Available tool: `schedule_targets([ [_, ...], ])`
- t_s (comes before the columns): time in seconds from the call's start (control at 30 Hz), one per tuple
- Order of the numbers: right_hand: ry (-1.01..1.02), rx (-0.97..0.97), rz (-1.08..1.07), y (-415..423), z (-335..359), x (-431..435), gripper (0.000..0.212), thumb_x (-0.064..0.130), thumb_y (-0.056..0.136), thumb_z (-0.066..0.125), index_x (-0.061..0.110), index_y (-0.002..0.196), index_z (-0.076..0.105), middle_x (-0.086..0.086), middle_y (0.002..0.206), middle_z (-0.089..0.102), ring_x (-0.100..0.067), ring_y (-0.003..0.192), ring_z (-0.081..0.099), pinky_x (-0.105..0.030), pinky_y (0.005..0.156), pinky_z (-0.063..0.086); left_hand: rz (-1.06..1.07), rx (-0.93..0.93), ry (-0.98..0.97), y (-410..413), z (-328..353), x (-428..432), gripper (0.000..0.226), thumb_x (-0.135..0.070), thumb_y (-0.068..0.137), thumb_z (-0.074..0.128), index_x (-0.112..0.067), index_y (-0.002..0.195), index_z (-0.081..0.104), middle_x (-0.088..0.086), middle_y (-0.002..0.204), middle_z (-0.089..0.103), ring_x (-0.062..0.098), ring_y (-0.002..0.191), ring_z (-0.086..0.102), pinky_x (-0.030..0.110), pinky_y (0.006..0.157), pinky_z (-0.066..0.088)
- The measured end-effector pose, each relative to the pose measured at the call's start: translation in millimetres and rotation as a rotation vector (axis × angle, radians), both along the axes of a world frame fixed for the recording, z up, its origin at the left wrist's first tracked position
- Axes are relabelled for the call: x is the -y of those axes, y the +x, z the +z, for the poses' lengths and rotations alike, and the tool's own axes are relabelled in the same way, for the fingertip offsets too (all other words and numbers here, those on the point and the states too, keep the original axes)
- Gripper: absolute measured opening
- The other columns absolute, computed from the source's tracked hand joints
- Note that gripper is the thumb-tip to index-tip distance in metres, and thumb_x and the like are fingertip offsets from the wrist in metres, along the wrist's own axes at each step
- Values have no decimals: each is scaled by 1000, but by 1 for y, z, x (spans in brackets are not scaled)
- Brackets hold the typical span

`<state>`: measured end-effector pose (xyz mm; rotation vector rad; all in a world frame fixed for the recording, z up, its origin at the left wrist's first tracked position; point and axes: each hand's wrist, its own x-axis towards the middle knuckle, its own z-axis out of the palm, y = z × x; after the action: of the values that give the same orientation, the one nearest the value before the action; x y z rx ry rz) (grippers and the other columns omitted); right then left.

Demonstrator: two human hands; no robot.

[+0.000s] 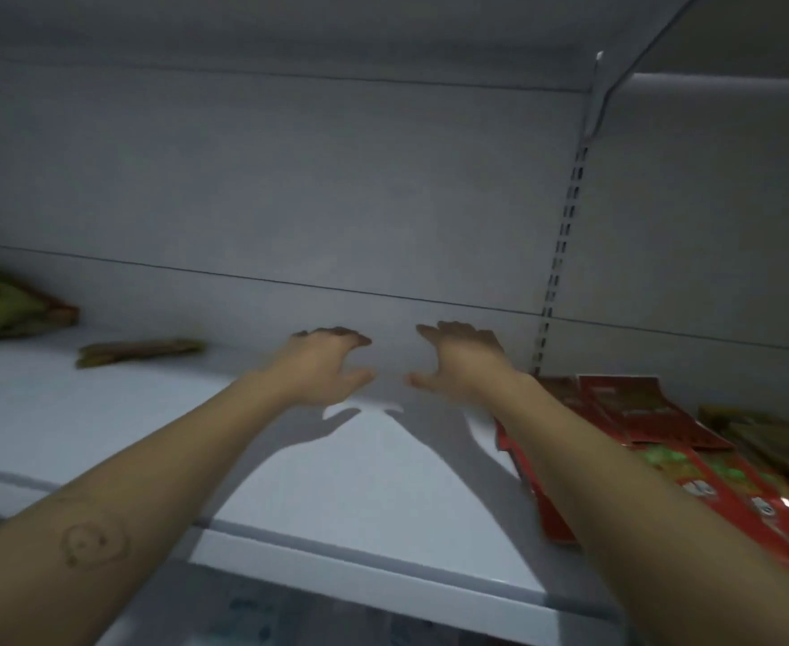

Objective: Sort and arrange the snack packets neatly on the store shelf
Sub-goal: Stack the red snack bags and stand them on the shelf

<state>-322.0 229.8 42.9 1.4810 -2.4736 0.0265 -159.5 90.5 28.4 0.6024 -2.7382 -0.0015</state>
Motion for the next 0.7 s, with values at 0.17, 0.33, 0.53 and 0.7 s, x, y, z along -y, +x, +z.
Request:
schedule_targets([
  [0.17, -4, 56, 151, 61, -4, 78, 85, 67, 87, 53, 27, 155, 21, -7, 158, 31, -27, 142, 32, -42, 111, 29, 236, -15, 15, 94, -7, 47, 61, -57, 96, 48, -26, 149, 40, 0, 153, 43, 24, 136, 44, 37, 109, 37],
  [0.33, -45, 124, 336, 147, -26, 147, 71, 58, 94, 49, 24, 153, 29, -9, 151, 41, -29, 136, 39, -42, 107, 32, 465, 50, 63, 187, -22, 90, 62, -59, 95, 46, -28, 148, 40, -2, 152, 45, 22, 131, 49, 38, 103, 42],
  [0.53, -50, 148, 392, 215, -31, 207, 63, 56, 95, 49, 26, 149, 36, -8, 146, 46, -29, 132, 42, -41, 106, 32, 565, 70, 90, 257, -31, 147, 58, -60, 95, 44, -32, 146, 41, -1, 150, 46, 23, 132, 45, 41, 101, 42],
  [0.7, -31, 164, 392, 265, -26, 272, 53, 55, 94, 51, 27, 139, 47, -9, 137, 52, -30, 125, 48, -40, 101, 37, 610, -11, 87, 308, -39, 209, 55, -56, 94, 47, -32, 144, 43, -2, 149, 46, 22, 131, 46, 40, 101, 41],
])
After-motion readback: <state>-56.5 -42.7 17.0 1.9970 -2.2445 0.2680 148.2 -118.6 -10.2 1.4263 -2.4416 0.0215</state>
